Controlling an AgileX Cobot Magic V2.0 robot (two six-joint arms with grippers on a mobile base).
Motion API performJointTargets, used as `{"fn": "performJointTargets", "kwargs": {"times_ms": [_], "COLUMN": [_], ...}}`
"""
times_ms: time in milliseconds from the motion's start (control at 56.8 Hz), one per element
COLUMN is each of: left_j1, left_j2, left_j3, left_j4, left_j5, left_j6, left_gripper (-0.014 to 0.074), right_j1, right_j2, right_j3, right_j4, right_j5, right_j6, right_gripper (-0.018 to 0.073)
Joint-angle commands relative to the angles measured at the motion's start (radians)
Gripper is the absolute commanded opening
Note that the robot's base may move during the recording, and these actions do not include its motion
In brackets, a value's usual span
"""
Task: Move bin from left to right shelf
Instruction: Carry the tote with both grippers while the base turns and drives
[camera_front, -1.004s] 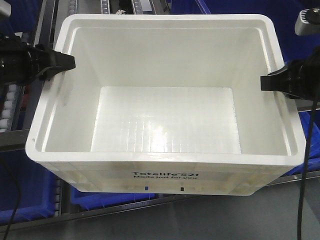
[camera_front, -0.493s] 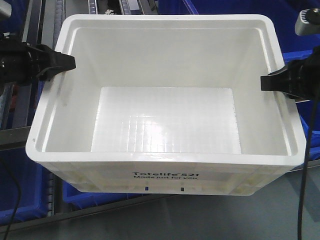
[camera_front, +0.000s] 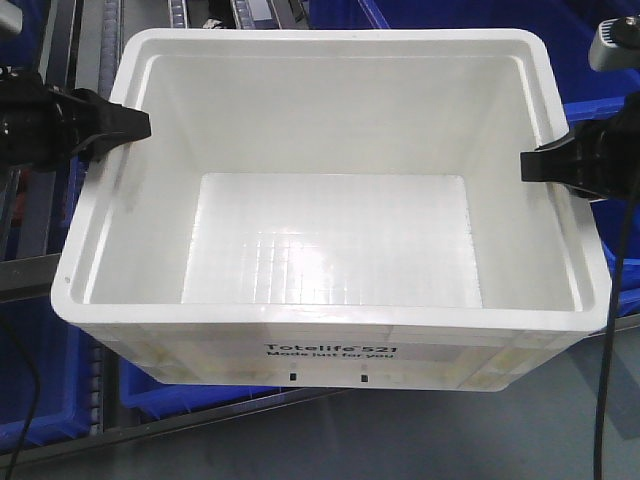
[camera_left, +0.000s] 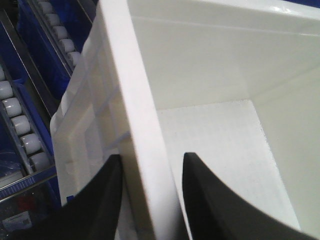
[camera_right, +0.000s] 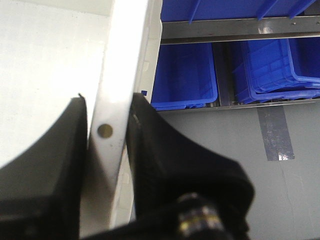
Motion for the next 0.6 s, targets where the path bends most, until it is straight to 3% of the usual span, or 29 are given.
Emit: {"fn": "performJointTargets", "kwargs": {"times_ms": [0,581], "left_j1": [-0.056,-0.056], "left_j2": [-0.045,-0.045], "left_j3": [-0.046,-0.046], "left_j4": [-0.183,-0.183], "left_j5": [0.203,0.203], "left_j6": [0.019,0.019], "left_gripper": [-0.0003,-0.0003], "right_j1": [0.031,0.031], "right_j2": [-0.029,-0.029], "right_j3": [-0.050,-0.050], "right_j4": [0.168,0.168], "right_j5": [-0.148,-0.148], "right_j6": [-0.033,-0.033], "right_gripper": [-0.0004,-0.0004]}}
